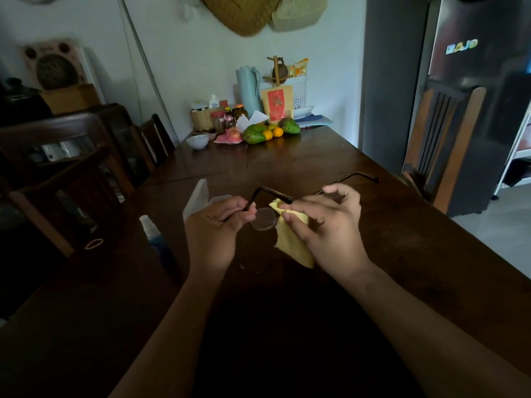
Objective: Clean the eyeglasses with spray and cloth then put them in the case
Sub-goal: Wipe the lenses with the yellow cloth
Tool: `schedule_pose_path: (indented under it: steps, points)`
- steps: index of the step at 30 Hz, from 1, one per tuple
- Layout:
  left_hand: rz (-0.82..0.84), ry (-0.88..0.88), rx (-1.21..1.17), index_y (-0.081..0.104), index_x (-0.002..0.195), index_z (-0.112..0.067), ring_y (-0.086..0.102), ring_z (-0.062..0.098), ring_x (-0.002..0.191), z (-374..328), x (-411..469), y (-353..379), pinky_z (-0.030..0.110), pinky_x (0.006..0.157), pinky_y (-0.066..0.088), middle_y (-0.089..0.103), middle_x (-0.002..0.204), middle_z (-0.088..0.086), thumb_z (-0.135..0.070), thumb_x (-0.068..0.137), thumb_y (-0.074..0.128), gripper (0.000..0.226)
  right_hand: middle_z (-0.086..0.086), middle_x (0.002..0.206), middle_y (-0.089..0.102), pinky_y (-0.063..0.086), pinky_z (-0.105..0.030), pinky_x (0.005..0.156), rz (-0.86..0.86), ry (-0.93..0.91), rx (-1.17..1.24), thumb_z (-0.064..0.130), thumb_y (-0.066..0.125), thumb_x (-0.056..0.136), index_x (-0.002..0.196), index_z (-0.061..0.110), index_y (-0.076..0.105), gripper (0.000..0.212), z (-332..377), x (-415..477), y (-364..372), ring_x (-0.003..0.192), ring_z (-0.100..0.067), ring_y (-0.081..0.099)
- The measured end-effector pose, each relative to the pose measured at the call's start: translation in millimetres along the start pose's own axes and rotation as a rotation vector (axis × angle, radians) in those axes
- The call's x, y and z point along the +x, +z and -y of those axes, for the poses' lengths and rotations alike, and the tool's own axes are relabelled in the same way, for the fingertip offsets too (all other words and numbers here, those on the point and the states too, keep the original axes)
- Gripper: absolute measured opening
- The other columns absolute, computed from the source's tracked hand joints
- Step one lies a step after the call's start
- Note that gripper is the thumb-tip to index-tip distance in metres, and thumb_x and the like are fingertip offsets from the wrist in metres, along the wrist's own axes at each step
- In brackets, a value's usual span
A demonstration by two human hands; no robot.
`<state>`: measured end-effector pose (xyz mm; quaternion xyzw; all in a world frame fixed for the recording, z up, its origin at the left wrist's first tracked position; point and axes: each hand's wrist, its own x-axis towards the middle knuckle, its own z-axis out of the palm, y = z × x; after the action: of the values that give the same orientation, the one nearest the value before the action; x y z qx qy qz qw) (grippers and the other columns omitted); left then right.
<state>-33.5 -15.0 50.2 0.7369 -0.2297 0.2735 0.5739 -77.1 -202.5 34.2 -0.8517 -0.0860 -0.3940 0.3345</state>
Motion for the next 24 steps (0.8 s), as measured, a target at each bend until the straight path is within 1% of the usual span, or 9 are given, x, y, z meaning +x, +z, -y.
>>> schedule_pose_path:
  steps: [3,6,8,10,12,13,17,21,24]
  points:
    - [-0.006,0.004,-0.086,0.076,0.082,-0.019,0.071,-0.001,0.076,0,-1,7,0.010,0.068,0.050,0.077,0.080,-0.014,0.005,0.080,0.072,0.025,0.016,0.104,0.070,0.034,-0.046,0.099,-0.043,-0.115,-0.040,0.030,0.072,0.090,0.105,0.034,0.077,0.016,8,-3,1,0.119,-0.031,0.050]
    - [-0.005,0.015,-0.143,0.079,0.081,-0.031,0.073,0.006,0.081,0,-3,10,0.017,0.072,0.054,0.078,0.083,-0.013,0.005,0.080,0.071,0.036,0.013,0.106,0.070,0.037,-0.049,0.098,-0.021,-0.173,-0.131,0.025,0.069,0.090,0.107,0.030,0.077,0.019,12,-4,5,0.119,-0.033,0.051]
    - [-0.014,0.011,-0.163,0.079,0.081,-0.033,0.074,0.009,0.085,1,-3,11,0.021,0.076,0.055,0.078,0.084,-0.013,0.003,0.079,0.071,0.037,0.010,0.106,0.071,0.036,-0.047,0.097,-0.047,-0.200,-0.189,0.023,0.070,0.087,0.106,0.027,0.076,0.020,15,-6,7,0.123,-0.033,0.042]
    - [-0.040,-0.011,-0.184,0.078,0.081,-0.024,0.074,0.015,0.087,4,-1,12,0.026,0.079,0.056,0.078,0.085,-0.007,0.003,0.077,0.072,0.028,0.009,0.108,0.069,0.036,-0.048,0.097,-0.041,-0.229,-0.224,0.026,0.067,0.086,0.109,0.027,0.075,0.024,18,-7,8,0.125,-0.031,0.036]
    - [-0.057,-0.009,-0.185,0.076,0.082,-0.016,0.074,0.024,0.090,5,0,10,0.034,0.081,0.057,0.078,0.086,0.001,0.004,0.076,0.073,0.021,0.009,0.112,0.066,0.034,-0.049,0.096,-0.006,-0.277,-0.231,0.029,0.062,0.086,0.116,0.028,0.072,0.031,21,-9,9,0.125,-0.029,0.035]
    - [-0.057,0.013,-0.176,0.076,0.083,-0.014,0.074,0.026,0.090,6,0,9,0.035,0.082,0.057,0.077,0.088,0.005,0.004,0.077,0.073,0.020,0.010,0.113,0.065,0.032,-0.048,0.095,0.008,-0.305,-0.232,0.029,0.062,0.086,0.118,0.029,0.070,0.032,21,-9,8,0.125,-0.028,0.035]
    - [-0.051,0.065,-0.177,0.075,0.084,-0.015,0.074,0.023,0.090,3,-1,4,0.030,0.082,0.057,0.077,0.086,0.003,0.002,0.078,0.072,0.019,0.015,0.113,0.066,0.024,-0.043,0.093,0.009,-0.323,-0.287,0.028,0.065,0.085,0.113,0.035,0.071,0.030,17,-6,0,0.126,-0.025,0.036]
    - [-0.066,0.031,-0.213,0.076,0.084,-0.006,0.074,0.023,0.090,6,-2,7,0.035,0.082,0.058,0.077,0.086,0.008,-0.006,0.076,0.076,0.009,0.011,0.110,0.067,0.023,-0.042,0.090,-0.015,-0.278,-0.390,0.035,0.064,0.081,0.109,0.030,0.073,0.030,21,-6,-2,0.125,-0.027,0.035]
    - [-0.084,-0.005,-0.210,0.077,0.084,-0.008,0.075,0.019,0.088,9,-1,8,0.027,0.078,0.056,0.079,0.086,0.001,-0.002,0.076,0.077,0.010,0.005,0.116,0.064,0.022,-0.042,0.090,0.011,-0.256,-0.449,0.042,0.060,0.082,0.116,0.027,0.070,0.039,25,-6,2,0.125,-0.027,0.031]
